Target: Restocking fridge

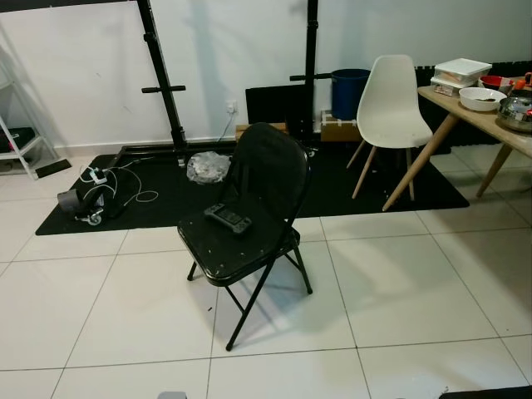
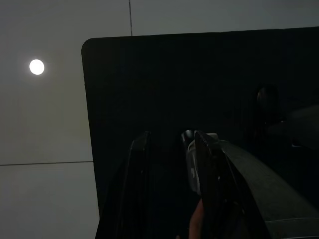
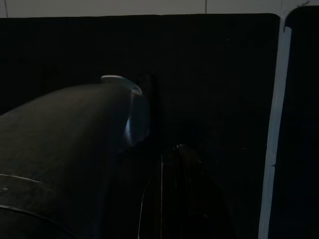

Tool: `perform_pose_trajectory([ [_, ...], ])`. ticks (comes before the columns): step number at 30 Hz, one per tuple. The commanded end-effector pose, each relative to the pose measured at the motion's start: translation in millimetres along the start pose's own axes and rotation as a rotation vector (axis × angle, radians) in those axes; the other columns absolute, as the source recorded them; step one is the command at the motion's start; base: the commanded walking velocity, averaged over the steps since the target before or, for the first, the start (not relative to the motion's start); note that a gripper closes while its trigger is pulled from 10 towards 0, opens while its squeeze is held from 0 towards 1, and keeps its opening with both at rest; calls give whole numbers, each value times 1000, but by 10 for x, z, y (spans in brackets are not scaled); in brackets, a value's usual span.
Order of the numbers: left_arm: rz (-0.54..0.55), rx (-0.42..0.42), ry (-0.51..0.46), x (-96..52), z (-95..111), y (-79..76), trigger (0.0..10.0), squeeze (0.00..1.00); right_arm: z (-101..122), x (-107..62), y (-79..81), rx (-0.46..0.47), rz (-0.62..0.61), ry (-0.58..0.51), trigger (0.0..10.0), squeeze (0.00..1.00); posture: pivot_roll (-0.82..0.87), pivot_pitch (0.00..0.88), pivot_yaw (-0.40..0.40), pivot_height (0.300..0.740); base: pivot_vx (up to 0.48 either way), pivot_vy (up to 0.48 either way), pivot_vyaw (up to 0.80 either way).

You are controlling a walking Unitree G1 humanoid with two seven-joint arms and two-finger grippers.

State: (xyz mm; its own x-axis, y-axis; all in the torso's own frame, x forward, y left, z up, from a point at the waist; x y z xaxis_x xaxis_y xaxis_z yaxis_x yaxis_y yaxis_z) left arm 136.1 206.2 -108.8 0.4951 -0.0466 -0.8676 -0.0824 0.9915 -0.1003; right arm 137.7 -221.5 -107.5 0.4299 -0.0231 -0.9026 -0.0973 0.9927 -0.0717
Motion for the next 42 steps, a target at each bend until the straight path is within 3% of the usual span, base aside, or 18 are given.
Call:
perform_pose_trajectory([
  [1, -3, 2, 13, -3, -42, -16, 10000, 0, -2, -1, -1, -1, 4, -2, 10000, 0, -41, 0, 26, 740, 0, 0, 0],
  [16, -20, 6, 11, 21, 5, -77, 10000, 0, 62, 10, 16, 41, 23, -10, 10000, 0, -53, 0, 26, 740, 0, 0, 0],
  [31, -33, 0, 23, 23, -45, -132, 10000, 0, 39, 1, -39, 21, -10, -1, 10000, 0, -52, 0, 22, 740, 0, 0, 0],
  [42, -28, 4, 20, 23, -39, -122, 10000, 0, 53, 7, -16, 27, -1, 0, 10000, 0, -50, 0, 27, 740, 0, 0, -781],
])
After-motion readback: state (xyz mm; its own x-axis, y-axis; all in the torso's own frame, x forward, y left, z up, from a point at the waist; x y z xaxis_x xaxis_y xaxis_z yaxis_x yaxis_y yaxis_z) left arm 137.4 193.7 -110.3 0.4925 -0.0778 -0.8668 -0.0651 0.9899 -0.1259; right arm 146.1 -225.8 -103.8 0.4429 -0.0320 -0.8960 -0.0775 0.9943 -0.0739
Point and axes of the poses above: a point about 5 cm out from each wrist's last joint towards the gripper, its own x axis pointing out of the wrist towards the gripper, its own z axis along the axis of the wrist's last joint, y = z × x, the point moved 1 cm from there along x, pointing out of the wrist towards the gripper, and after that the axes turned 4 degrees about -x, right-handed, at the moved point
